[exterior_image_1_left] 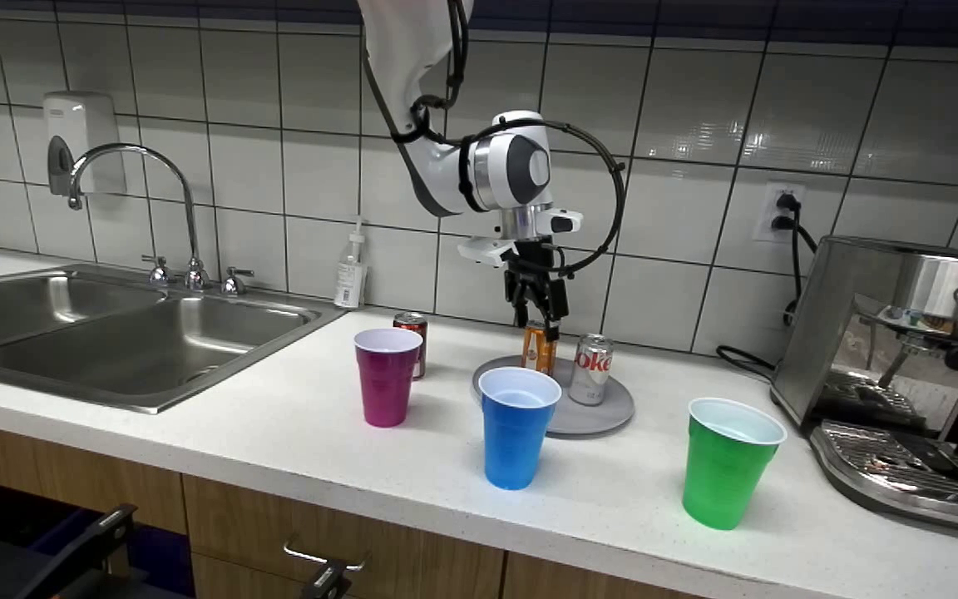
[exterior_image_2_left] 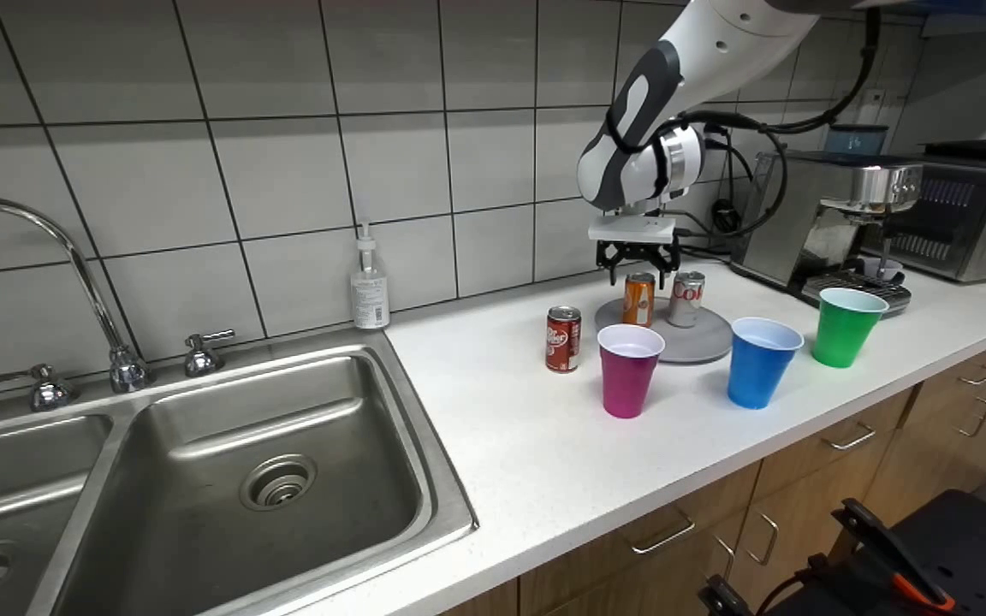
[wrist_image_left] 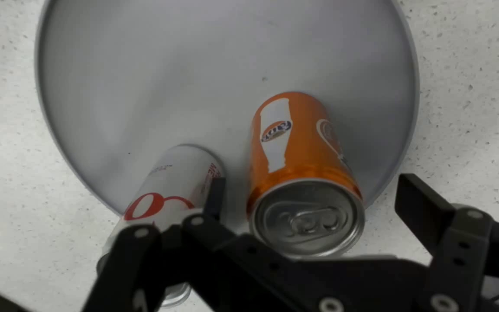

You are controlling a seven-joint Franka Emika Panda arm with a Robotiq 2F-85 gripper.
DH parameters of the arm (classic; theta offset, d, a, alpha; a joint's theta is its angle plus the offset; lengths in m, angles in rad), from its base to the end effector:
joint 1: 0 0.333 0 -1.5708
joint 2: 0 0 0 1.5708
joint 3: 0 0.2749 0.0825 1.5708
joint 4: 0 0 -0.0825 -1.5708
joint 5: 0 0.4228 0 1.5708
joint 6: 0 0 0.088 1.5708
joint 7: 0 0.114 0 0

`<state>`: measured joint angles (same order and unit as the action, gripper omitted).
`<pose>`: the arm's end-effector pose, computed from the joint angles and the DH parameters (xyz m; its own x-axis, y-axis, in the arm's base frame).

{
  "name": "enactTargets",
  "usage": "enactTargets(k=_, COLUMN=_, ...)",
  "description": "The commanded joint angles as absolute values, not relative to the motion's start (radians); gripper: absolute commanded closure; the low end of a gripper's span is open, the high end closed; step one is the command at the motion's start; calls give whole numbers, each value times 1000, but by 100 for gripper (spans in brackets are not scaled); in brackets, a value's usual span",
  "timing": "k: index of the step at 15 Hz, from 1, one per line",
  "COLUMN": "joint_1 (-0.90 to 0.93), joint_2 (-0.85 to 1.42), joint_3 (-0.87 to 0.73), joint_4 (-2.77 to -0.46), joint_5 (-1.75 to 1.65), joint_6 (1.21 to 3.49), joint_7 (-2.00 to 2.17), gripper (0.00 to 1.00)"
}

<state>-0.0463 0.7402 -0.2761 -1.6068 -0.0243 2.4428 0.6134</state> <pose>0.6771 -0.2093 0.1546 0.6629 -0.7201 0.2051 -0.7462 -0.6580 0.1016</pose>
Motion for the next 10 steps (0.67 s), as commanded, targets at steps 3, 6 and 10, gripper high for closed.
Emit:
enactTargets(k=3, joint_1=-65, joint_2=788, joint_3=-277, joint_4=-1511, joint_5=-6, joint_6=2380, joint_7=628, gripper=35)
enactTargets(k=6, joint_1=-67, joint_2=795, joint_3=-278, joint_4=-1498, joint_5=-8, joint_6=2378, joint_7=628, gripper=60)
enactTargets(k=10, joint_1=-67, joint_2=790, joint_3=-277, joint_4=-1498, joint_5=-8, joint_6=2385, joint_7=627, gripper=62)
